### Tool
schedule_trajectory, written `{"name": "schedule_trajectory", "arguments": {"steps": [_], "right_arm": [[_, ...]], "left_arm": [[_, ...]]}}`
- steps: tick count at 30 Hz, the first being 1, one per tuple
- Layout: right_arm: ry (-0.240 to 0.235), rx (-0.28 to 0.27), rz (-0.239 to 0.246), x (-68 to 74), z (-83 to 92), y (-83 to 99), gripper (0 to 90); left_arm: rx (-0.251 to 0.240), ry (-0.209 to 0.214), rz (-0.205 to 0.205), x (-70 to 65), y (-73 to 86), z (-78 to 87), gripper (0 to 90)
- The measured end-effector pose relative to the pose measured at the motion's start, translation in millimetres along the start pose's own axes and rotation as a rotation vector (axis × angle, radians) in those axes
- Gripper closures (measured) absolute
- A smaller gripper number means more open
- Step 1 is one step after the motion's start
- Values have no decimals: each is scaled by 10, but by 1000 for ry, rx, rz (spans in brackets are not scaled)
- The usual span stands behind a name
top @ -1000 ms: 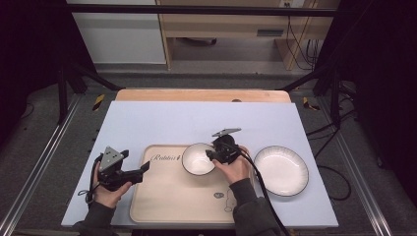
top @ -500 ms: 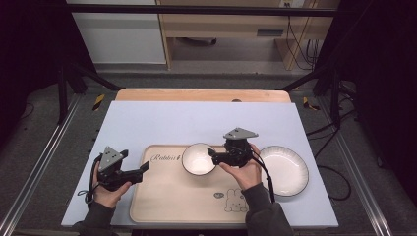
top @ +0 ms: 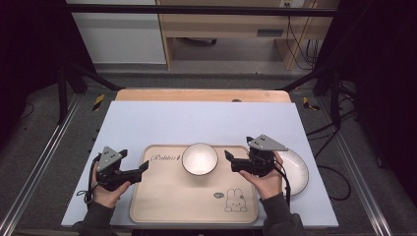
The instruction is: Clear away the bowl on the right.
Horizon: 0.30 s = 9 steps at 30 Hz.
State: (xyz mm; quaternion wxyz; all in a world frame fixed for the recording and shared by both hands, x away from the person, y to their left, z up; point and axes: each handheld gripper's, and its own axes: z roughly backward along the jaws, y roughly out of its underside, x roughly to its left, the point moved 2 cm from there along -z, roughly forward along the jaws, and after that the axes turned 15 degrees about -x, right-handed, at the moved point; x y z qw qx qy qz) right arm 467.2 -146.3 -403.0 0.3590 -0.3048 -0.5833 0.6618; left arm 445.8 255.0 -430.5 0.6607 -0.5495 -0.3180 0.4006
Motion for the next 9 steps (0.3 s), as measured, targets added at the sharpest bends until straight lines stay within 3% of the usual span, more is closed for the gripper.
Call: {"name": "schedule_trajectory", "arguments": {"steps": [9], "right_arm": [[28,-23,13,-105,224,100,117]], "left_arm": [[5,-6,0,22,23,-11,114]]}}
